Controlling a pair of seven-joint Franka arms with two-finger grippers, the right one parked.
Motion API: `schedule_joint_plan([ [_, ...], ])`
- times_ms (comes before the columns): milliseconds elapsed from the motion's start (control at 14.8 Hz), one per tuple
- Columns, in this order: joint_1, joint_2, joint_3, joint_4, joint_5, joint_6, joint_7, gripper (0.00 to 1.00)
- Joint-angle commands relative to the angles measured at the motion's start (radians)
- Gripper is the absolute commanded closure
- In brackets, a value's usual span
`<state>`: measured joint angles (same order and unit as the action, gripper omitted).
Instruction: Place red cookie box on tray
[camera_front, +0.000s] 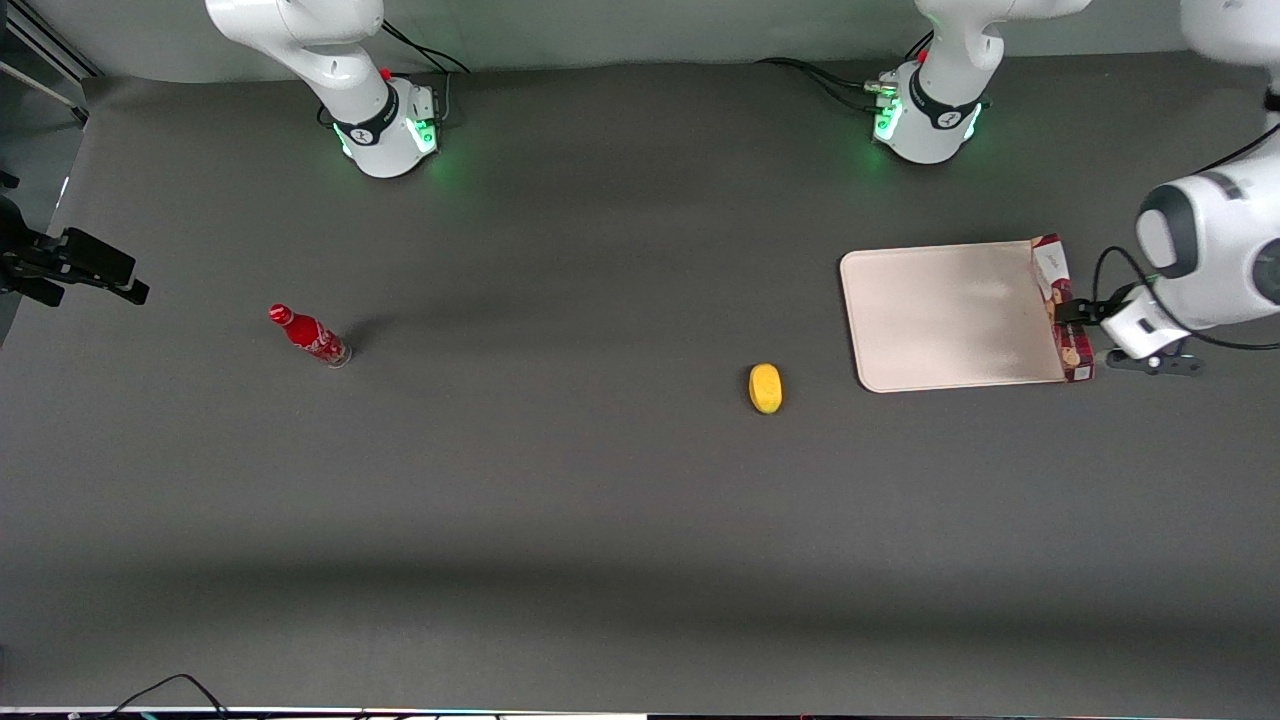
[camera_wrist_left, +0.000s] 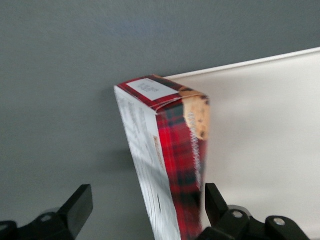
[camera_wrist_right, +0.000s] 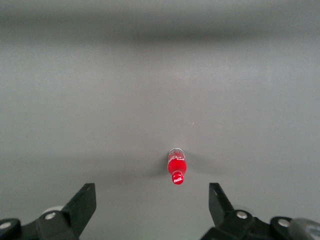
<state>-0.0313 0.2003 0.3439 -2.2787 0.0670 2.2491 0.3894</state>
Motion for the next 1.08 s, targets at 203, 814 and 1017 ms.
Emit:
schedule_joint_plan([
  [203,-0.002,-0.082,-0.006,0.312,0.014,-0.446,-0.02,0.0],
  [814,-0.001,-0.107,-0.163,0.858,-0.039,-0.998,-0.166,0.0],
  [1017,-0.001,-0.195,-0.275,0.828,-0.041,-1.027,-0.309,0.0],
])
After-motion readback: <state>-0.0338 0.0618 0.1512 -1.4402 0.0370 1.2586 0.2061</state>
